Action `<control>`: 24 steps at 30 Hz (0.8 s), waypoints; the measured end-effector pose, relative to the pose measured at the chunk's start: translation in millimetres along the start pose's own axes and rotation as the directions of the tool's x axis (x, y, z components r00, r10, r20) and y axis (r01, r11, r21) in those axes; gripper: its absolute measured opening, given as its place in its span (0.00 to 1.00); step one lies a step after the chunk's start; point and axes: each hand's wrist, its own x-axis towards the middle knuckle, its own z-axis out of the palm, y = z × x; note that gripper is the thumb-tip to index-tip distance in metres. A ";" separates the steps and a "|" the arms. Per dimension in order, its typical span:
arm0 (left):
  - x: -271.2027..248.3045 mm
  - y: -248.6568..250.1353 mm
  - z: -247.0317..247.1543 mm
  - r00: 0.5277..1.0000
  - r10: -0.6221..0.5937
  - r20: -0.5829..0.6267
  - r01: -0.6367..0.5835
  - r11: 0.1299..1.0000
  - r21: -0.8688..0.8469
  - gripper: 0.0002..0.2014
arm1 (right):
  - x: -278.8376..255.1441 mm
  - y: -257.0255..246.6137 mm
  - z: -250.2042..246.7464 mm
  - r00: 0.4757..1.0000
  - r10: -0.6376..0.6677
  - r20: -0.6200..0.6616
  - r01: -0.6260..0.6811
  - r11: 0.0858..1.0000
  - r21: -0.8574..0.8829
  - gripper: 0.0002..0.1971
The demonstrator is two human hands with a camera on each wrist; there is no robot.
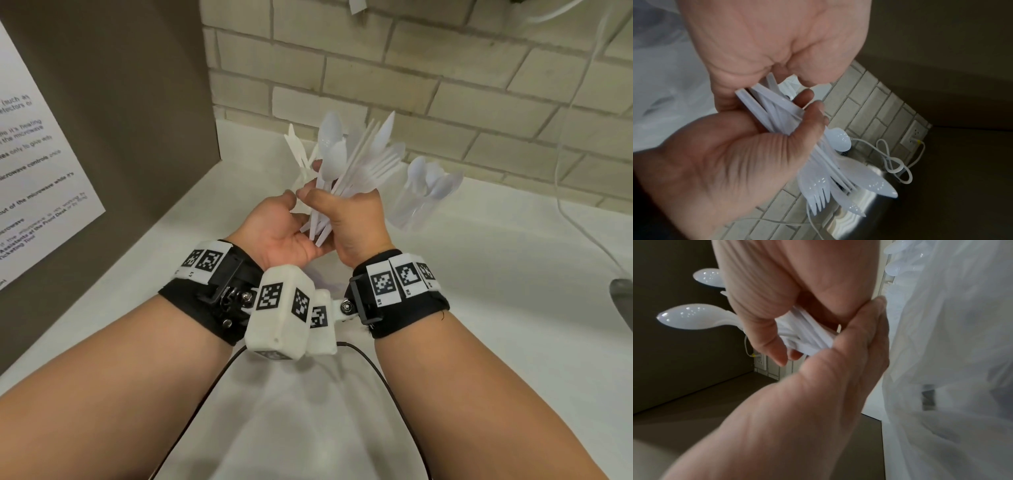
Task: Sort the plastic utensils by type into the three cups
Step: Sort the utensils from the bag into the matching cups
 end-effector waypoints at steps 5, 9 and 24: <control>3.4 3.7 -9.7 0.997 0.033 0.072 -0.041 0.992 0.118 0.42 | 2.0 -5.6 -1.7 0.996 0.086 0.012 -0.087 0.994 0.073 0.05; -7.3 14.9 -13.2 0.955 0.205 0.214 -0.286 0.827 0.485 0.38 | 0.9 -6.8 -9.2 0.992 0.081 0.097 -0.084 0.996 0.029 0.03; -10.9 10.6 1.7 0.807 0.421 0.414 -0.585 0.473 0.659 0.30 | -18.5 10.9 -11.5 0.849 0.246 0.468 -0.165 0.964 -0.207 0.09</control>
